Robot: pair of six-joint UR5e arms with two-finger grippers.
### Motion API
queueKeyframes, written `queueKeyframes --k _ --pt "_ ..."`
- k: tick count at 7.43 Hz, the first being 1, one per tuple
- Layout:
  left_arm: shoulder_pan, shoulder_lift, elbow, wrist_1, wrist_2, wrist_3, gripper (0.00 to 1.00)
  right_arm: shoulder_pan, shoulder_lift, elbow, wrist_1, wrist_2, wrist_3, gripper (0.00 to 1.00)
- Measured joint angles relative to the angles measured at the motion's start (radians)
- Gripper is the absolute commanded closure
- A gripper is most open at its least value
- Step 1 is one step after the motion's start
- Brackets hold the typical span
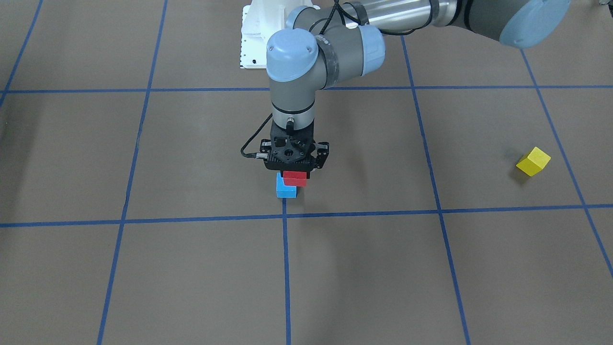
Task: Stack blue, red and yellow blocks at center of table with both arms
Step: 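Carry the red cube with the left gripper above the blue cube, then lower the red cube onto the blue cube and open the left gripper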
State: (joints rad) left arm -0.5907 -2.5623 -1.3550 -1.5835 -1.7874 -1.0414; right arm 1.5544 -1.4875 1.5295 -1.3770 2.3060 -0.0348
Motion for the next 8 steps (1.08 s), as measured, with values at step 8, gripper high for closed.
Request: queueKeyframes --k 8 --pt "0.021 -0.008 0.074 -0.072 0.002 -0.008 1.0 0.003 0.0 0.0 -0.001 0.0 0.002 0.0"
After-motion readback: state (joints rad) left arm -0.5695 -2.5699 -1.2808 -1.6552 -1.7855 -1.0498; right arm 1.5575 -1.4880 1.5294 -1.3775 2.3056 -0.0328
